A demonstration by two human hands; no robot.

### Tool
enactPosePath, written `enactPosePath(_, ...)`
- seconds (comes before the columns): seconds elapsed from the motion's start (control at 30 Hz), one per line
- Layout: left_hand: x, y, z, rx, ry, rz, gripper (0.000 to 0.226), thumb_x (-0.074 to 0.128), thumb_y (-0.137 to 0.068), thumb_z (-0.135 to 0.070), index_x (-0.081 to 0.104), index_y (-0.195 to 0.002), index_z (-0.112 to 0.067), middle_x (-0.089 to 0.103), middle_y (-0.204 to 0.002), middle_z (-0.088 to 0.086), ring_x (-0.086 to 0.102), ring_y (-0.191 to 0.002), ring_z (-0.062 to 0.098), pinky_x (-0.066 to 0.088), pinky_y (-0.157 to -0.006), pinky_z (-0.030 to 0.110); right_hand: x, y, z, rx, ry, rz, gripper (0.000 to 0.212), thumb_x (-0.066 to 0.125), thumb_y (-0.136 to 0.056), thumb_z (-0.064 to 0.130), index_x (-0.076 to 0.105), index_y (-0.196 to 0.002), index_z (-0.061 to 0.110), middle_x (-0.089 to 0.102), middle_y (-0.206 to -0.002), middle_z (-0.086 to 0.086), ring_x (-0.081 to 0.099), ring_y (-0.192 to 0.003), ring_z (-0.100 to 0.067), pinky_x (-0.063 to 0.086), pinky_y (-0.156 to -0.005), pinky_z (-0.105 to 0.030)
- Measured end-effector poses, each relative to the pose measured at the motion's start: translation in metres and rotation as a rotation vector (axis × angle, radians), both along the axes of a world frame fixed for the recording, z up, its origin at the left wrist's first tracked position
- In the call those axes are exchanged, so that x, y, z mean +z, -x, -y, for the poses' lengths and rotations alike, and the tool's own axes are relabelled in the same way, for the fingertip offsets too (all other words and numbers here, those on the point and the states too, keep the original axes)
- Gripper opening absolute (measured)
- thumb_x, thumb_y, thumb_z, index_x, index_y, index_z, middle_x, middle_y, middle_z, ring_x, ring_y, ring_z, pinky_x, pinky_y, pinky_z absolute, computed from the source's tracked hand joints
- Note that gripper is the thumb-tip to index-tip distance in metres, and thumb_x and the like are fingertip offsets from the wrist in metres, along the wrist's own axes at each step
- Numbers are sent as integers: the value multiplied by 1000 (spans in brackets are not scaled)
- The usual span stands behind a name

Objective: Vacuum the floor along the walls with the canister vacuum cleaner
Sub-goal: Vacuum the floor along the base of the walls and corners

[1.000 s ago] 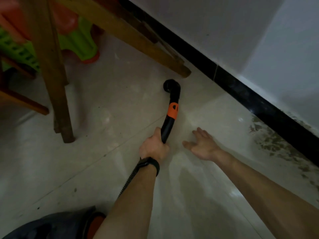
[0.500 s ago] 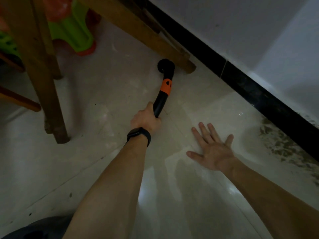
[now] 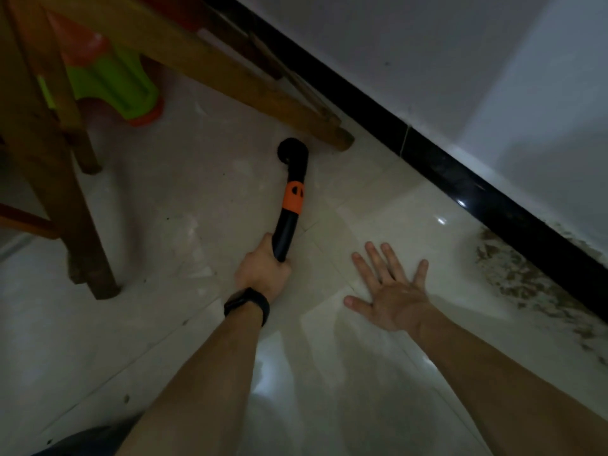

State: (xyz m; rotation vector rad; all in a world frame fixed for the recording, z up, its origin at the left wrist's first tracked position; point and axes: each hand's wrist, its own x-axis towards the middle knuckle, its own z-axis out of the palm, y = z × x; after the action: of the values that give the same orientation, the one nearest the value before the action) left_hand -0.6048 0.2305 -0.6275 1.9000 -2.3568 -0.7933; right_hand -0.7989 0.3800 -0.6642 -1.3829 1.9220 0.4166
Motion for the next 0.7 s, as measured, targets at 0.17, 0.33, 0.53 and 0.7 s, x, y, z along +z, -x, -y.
enactPosePath(0.17,4,7,-19,-159,-1,69,34,57,-88,-25,46,-120,-24,58,-83,1,55,-69,24,46,-62,31,6,-1,2,2,-6,7,87,14,-92,84,-40,-147,45,-56,-148,15,-45,-145,-18,-11,-115,-76)
enactPosePath(0.33,6,16,-27,-170,24,81,34,57,-89,-25,44,-121,-22,54,-82,1,53,-69,25,46,-63,31,7,4,-9,11,45,13,87,22,-95,80,-34,-152,45,-50,-154,16,-37,-149,-16,-7,-118,-73)
enactPosePath(0.53,12,26,-35,-300,20,103,36,55,-88,-25,45,-122,-23,59,-83,5,53,-68,26,45,-62,31,10,5,-28,-19,60,47,91,33,-96,76,-29,-155,45,-47,-157,14,-34,-151,-15,-5,-120,-70)
enactPosePath(0.7,24,50,7,-317,32,153,32,54,-85,-26,45,-115,-28,60,-84,3,58,-68,26,48,-61,31,6,16,-60,-2,67,37,95,33,-91,82,-31,-152,48,-49,-155,16,-38,-148,-11,-12,-120,-66)
